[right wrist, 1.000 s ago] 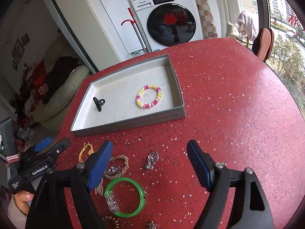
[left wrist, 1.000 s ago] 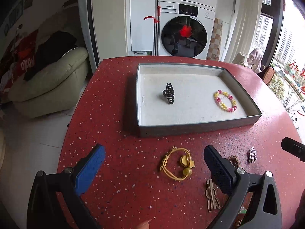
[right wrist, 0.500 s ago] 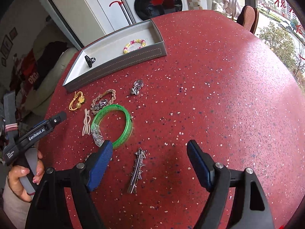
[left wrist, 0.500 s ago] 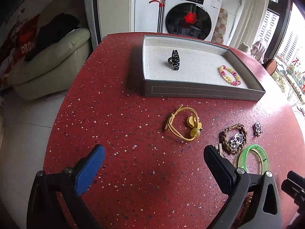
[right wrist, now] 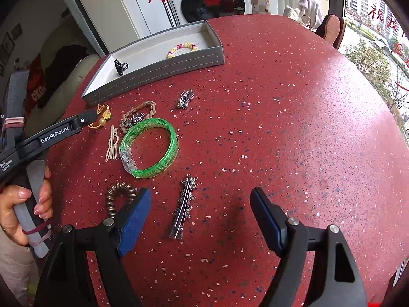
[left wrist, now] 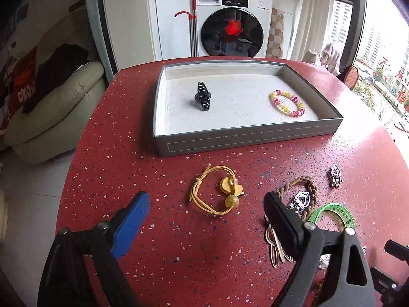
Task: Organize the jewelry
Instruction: 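Lift both grippers out of the tray back toward the remaining jewelry, then grasp the yellow cord hair tie with left gripper while right gripper grasps the silver barrette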
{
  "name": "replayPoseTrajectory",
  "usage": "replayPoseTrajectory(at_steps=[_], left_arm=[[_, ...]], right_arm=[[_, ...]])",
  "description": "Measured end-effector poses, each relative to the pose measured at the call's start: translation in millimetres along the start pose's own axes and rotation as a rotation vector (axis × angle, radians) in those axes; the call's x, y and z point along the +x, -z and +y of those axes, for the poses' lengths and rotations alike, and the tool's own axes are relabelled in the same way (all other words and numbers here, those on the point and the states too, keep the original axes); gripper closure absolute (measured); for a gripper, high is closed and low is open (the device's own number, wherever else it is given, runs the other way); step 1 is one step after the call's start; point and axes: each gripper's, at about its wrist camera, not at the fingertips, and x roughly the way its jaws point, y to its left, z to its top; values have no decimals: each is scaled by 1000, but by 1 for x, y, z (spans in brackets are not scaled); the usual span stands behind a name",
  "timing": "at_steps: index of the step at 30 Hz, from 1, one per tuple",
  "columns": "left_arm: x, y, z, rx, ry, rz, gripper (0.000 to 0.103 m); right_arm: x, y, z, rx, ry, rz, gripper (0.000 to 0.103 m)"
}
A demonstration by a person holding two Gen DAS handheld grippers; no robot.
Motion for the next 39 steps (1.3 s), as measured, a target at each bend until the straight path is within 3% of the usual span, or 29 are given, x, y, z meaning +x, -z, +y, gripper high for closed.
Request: replayPoseTrajectory(at_steps=[2,4,7,9,14,16,21,24,39], left_arm=[[7,-1,-5,23,-3,13,9],[13,-2,-6,26,-4,27,20],[20,-2,-5,15,-3,44,21],[24,-1,-6,19,-6,53,30],[26,2,-6,24,-1,46,32],[25,3,-7,26,19,42,46],[24,3,-11,36,18,40,48],[24,3,-11,36,31,37,67],[7,4,8,-22,93,19,67]], right_arm=[[1,1,2,-9,8,5,28],[3,3,4,-12,10,13,33],[8,7,8,-26,18,25,42],[10,10,11,-36,24,30,44],[9,14,19,-89,74,16,49],[9,16,22,-111,98,12,54],[8,17,22,-143,135,6,72],[7,17,22,-150,125,7,84],[-5,4,8,-111,39,-36,90]])
